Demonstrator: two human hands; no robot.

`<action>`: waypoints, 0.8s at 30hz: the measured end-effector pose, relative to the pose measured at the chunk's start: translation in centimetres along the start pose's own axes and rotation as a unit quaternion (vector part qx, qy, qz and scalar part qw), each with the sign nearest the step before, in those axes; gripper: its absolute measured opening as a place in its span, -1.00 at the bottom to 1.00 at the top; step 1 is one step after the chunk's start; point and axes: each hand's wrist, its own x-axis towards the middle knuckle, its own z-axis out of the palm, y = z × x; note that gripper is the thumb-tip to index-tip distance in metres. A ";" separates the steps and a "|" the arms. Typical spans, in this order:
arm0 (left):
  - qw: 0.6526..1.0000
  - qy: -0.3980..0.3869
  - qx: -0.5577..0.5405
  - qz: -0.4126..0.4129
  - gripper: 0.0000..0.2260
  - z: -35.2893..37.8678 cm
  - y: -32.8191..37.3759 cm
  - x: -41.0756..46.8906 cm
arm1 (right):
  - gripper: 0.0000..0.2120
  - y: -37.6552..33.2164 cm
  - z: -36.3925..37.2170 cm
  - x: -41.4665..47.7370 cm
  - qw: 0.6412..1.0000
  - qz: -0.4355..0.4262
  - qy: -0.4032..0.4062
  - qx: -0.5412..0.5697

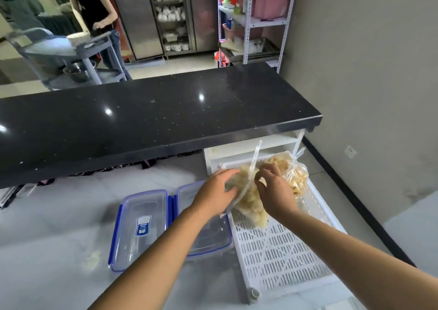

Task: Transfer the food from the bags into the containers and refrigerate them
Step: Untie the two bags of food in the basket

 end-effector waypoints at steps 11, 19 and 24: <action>0.990 -0.040 0.067 0.121 -0.80 3.3 1.1 2.2 | -0.93 3.2 -2.9 -3.8 1.000 -0.007 0.012 0.025; 0.979 0.035 0.027 0.197 -0.88 6.4 3.8 -2.6 | -0.95 5.9 -6.2 -7.6 0.997 -0.056 0.009 0.048; 0.973 0.063 0.052 0.214 -0.91 8.8 4.1 -5.0 | -0.90 8.1 -7.0 -9.7 0.996 -0.079 -0.013 0.044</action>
